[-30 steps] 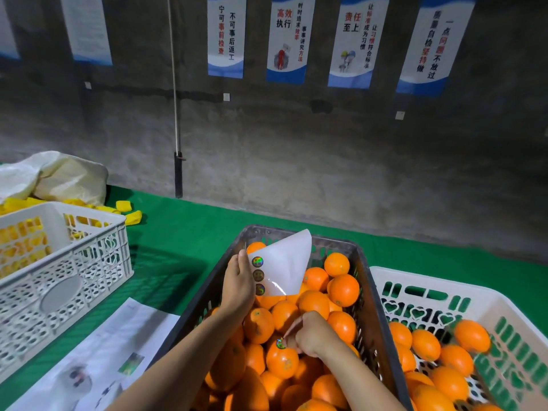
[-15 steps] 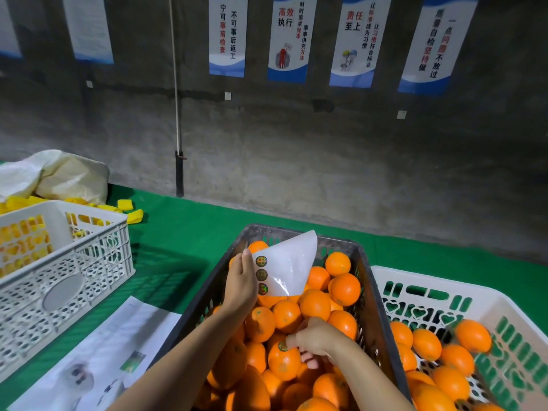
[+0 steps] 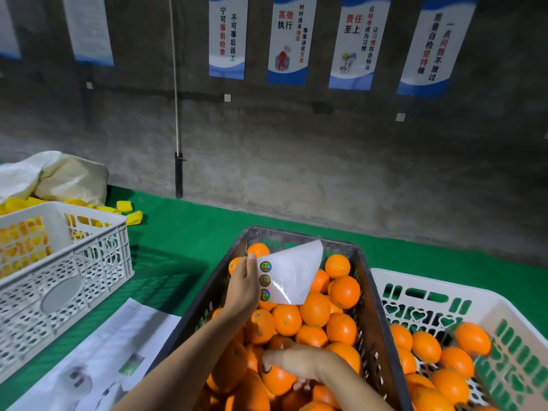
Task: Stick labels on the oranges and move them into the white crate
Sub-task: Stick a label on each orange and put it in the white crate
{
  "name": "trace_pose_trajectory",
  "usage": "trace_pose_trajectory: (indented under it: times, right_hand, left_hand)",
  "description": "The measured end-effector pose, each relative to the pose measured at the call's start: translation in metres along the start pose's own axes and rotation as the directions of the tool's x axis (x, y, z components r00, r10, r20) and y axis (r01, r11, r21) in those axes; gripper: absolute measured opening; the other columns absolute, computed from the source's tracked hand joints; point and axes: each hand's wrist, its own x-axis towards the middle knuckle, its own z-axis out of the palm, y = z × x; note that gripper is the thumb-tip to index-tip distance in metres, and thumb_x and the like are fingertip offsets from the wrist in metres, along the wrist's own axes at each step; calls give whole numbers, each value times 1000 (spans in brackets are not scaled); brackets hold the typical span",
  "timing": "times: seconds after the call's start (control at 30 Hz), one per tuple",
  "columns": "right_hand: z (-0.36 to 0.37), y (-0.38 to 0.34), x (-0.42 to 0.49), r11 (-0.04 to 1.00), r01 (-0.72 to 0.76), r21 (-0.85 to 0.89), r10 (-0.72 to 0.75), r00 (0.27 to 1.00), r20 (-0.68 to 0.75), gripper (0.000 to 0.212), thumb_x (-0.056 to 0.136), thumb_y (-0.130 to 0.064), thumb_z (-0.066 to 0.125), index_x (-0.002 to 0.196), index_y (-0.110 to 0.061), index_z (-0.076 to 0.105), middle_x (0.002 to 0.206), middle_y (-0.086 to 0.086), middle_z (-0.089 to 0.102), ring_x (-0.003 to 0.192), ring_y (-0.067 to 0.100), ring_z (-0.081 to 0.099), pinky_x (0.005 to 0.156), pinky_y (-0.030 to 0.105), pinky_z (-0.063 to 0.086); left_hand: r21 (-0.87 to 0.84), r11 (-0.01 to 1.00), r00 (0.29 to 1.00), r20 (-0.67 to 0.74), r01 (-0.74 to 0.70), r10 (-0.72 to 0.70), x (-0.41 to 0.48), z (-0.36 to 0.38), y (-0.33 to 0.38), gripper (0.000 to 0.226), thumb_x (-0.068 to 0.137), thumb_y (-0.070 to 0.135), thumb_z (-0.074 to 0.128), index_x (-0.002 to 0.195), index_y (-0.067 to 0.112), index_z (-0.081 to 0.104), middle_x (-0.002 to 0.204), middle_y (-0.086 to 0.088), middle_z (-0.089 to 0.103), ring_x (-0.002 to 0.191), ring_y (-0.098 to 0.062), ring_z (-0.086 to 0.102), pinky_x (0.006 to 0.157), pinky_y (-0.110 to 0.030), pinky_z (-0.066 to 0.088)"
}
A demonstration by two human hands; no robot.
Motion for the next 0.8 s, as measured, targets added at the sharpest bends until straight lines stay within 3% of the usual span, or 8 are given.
trace_pose_trajectory:
  times: [0.13,0.23,0.3,0.43,0.5,0.57,0.63,0.8]
  right_hand:
    - [4,0,7,992,81,-101,-83,997,-9,66,97,-45,57,151,-17,32,113,8,51,65,7,46,61,21,41]
    - [4,4,22,992,47,-113,-52,998,-40,68,96,-57,50,150,-19,33,94,11,62,61,13,51,57,26,43]
    - [0,3,29,1000,31,-1,-31,989,-147,67,96,-62,45,150,-23,33,84,6,56,63,16,52,54,28,45]
    - [-15,6,39,947,114,300,52,868,-493,56,102,-59,31,135,-17,49,108,10,66,84,26,63,74,35,54]
    - [-25,6,36,774,210,597,170,840,-516,53,102,-61,30,128,-18,47,80,10,61,55,23,59,50,28,47]
    - [-36,4,27,345,345,873,250,863,-439,43,99,-62,42,112,-23,53,60,5,44,40,16,41,40,22,35]
    - [-49,5,16,-91,466,880,219,871,-439,40,89,-65,59,84,-25,54,56,2,40,43,13,37,41,22,35]
    - [-58,13,4,-306,549,778,189,836,-516,48,78,-43,81,110,-19,55,85,4,52,58,11,45,48,21,44]
  left_hand:
    - [17,1000,1000,4,9,-9,0,0,0,36,105,41,34,91,16,55,83,-2,65,69,-5,65,47,-10,43]
    - [51,998,1000,-12,-25,25,1,-1,-3,38,105,44,32,95,16,56,89,-2,64,80,-7,61,61,-23,44]
    - [48,997,996,-58,-57,60,1,-2,-3,39,105,43,32,93,15,57,90,-2,63,85,-14,61,70,-33,47]
    - [12,998,985,-158,-65,66,3,-7,1,40,105,43,31,95,15,58,94,-6,63,93,-23,61,84,-44,48]
    - [-14,996,981,-177,-89,85,2,-10,3,37,105,43,33,90,17,56,92,-8,63,90,-24,63,81,-46,49]
    - [-16,994,977,-187,-110,106,2,-11,4,39,104,43,36,86,13,53,86,-11,62,84,-26,62,74,-46,50]
    - [-4,993,977,-183,-114,111,1,-10,3,44,103,45,36,84,8,51,82,-14,61,78,-27,61,67,-44,49]
    - [15,994,977,-183,-105,106,1,-9,2,45,103,44,36,82,6,50,80,-16,61,79,-34,61,68,-49,49]
